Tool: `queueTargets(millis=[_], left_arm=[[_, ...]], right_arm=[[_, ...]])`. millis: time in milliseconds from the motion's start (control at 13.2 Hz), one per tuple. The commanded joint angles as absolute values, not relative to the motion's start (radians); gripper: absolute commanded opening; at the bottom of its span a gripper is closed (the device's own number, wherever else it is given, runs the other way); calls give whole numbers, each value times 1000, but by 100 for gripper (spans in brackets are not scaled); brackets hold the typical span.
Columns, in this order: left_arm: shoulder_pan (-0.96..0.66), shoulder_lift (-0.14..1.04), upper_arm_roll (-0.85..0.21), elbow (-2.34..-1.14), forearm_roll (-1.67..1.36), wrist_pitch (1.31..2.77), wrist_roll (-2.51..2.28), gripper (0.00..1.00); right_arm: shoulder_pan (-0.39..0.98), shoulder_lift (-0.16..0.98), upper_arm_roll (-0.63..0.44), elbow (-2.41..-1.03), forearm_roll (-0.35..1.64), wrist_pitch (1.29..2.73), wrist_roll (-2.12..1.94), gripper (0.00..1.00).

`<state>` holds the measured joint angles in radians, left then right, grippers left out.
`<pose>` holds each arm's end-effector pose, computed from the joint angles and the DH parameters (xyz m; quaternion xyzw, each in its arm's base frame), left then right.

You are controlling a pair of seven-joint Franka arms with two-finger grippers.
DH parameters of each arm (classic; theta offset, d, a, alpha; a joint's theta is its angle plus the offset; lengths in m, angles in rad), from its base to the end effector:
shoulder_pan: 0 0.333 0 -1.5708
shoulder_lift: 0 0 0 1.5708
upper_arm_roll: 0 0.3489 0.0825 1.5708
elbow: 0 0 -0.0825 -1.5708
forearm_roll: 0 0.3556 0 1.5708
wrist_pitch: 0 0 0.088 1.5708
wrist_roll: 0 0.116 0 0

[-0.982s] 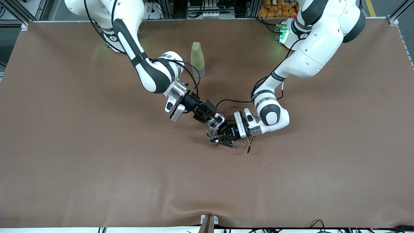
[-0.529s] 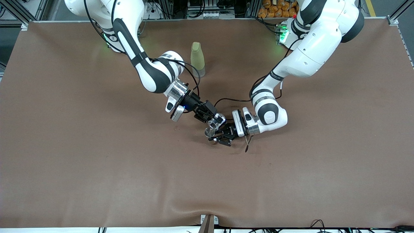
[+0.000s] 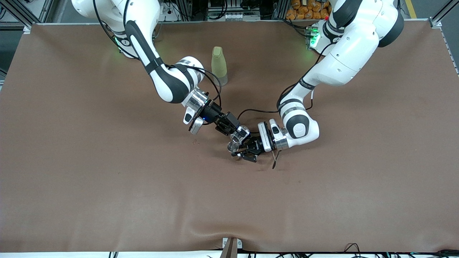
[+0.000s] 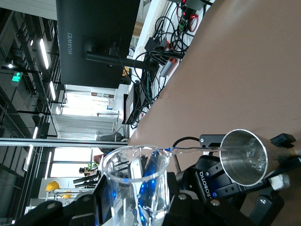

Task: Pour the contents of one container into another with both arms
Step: 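Tilt the beaker with the right gripper, pouring liquid into the jigger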

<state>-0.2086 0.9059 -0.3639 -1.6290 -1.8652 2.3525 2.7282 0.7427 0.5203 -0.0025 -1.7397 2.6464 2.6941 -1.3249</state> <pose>0.5939 -0.3577 0.1588 0.5876 -0.5214 0.4971 0.3684 0.5007 0.4389 0.3218 -0.7782 0.1853 -0.2232 0.5571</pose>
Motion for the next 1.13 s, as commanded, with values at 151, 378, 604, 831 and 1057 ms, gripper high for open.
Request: queueTargets(millis=[151, 378, 604, 831, 1057], left_arm=[[-209, 907, -367, -1623, -1911, 2358, 2816, 0], [-209, 907, -367, -1621, -1911, 2358, 2810, 0], [-213, 907, -367, -1623, -1911, 2358, 2809, 0], [-215, 907, -353, -1621, -1913, 2358, 2810, 0], [-210, 907, -351, -1623, -1911, 2358, 2815, 0]], right_arm=[[767, 517, -12, -1740, 2849, 2704, -1385, 0], [770, 515, -12, -1740, 2852, 2704, -1361, 0], [770, 515, -12, -1740, 2853, 2704, -1310, 0], [762, 515, -12, -1738, 2875, 2703, -1289, 0], [756, 515, -12, -1738, 2875, 2698, -1284, 0]])
